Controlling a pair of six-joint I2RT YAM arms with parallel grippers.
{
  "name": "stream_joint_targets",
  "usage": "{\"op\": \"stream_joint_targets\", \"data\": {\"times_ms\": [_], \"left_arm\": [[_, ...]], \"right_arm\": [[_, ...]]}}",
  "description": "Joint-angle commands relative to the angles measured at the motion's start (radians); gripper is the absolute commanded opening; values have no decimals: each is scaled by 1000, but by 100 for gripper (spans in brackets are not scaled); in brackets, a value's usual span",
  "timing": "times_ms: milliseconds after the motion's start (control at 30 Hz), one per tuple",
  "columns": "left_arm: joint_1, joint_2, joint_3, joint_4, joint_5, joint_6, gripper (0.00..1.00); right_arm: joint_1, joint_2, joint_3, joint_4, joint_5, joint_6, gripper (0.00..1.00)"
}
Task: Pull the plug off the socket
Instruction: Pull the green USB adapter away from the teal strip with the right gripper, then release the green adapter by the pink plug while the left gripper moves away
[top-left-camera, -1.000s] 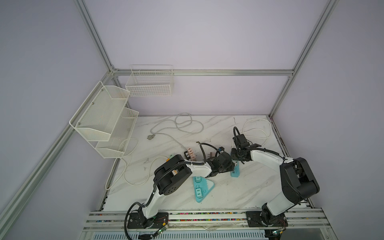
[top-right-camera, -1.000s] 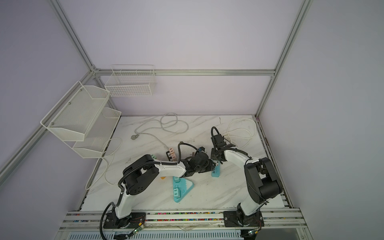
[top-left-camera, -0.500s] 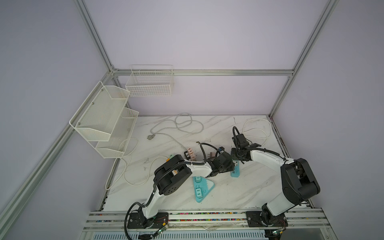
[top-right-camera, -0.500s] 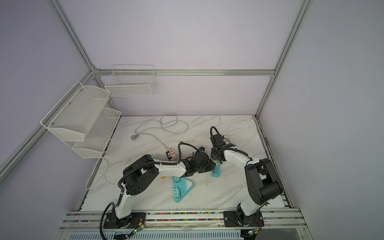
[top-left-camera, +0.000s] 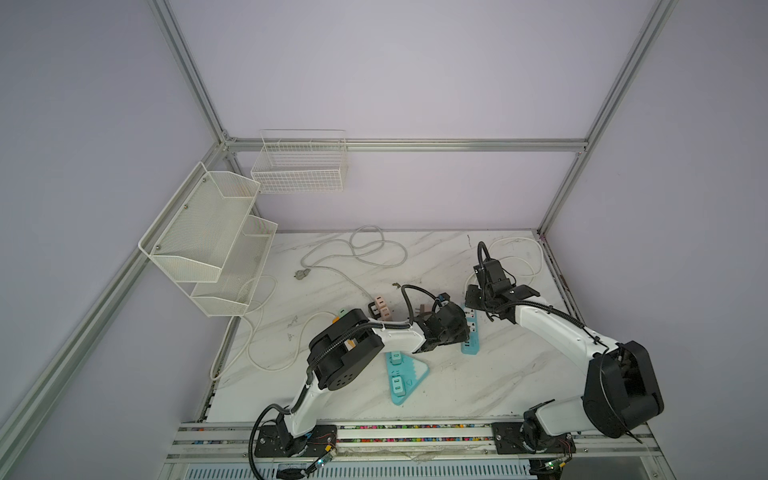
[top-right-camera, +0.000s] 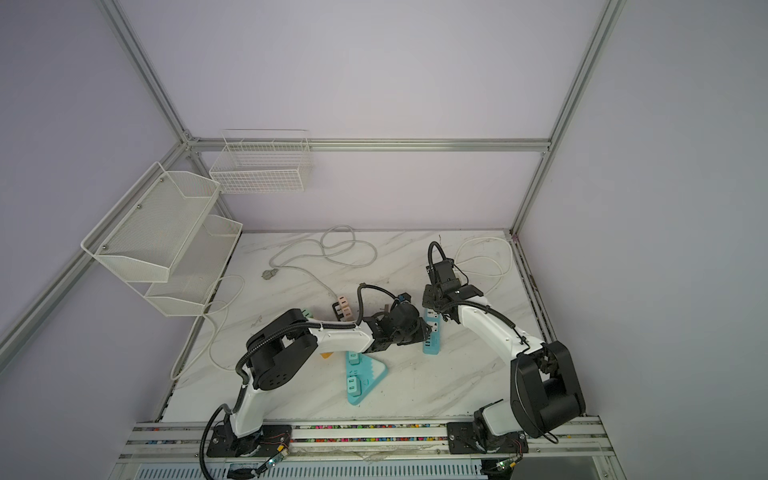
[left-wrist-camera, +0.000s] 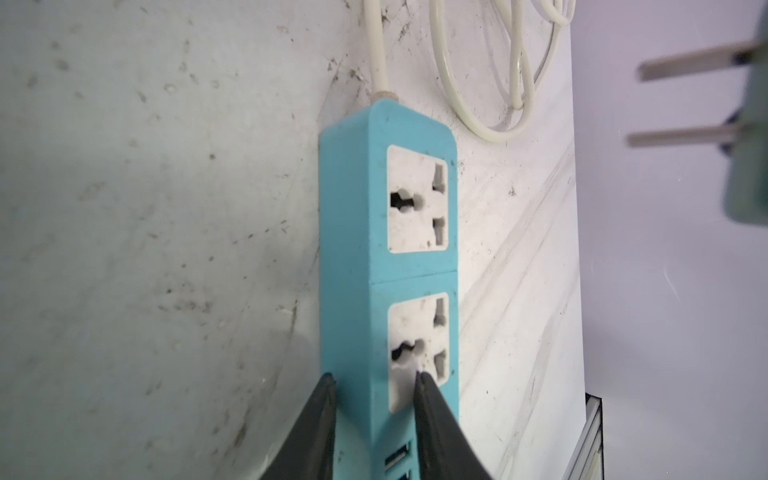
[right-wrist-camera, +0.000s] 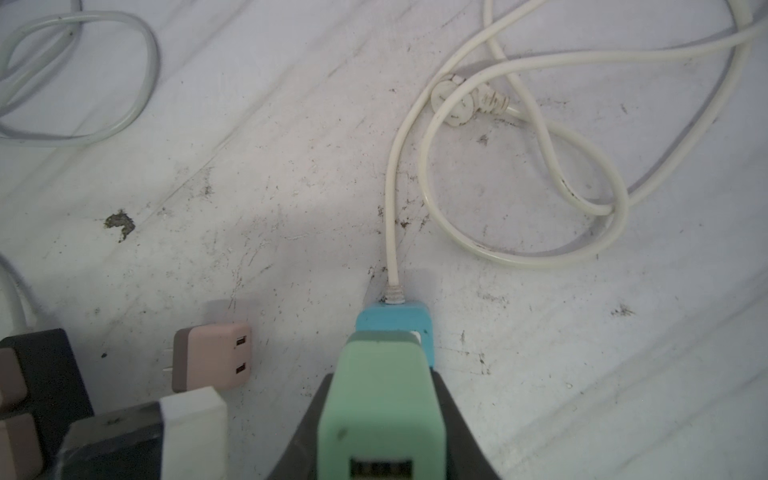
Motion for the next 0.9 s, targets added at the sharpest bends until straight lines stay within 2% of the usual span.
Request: {"op": "stream_joint_targets", "data": {"times_ms": [0, 400, 633, 867], "left_arm": [[-18, 45, 57, -129, 2, 51, 33], [-18, -65, 97, -185, -70, 122, 44], [-18, -183, -9, -162, -88, 127, 48], [-17, -340, -135, -150, -153, 140, 50]], "right_arm": [[-9, -71, 17, -21, -9, 14, 11], [-30, -198, 6, -20, -78, 44, 12], [-30, -254, 8, -27, -123, 59, 12], [-31, -311, -24, -16, -156, 68, 11]]}}
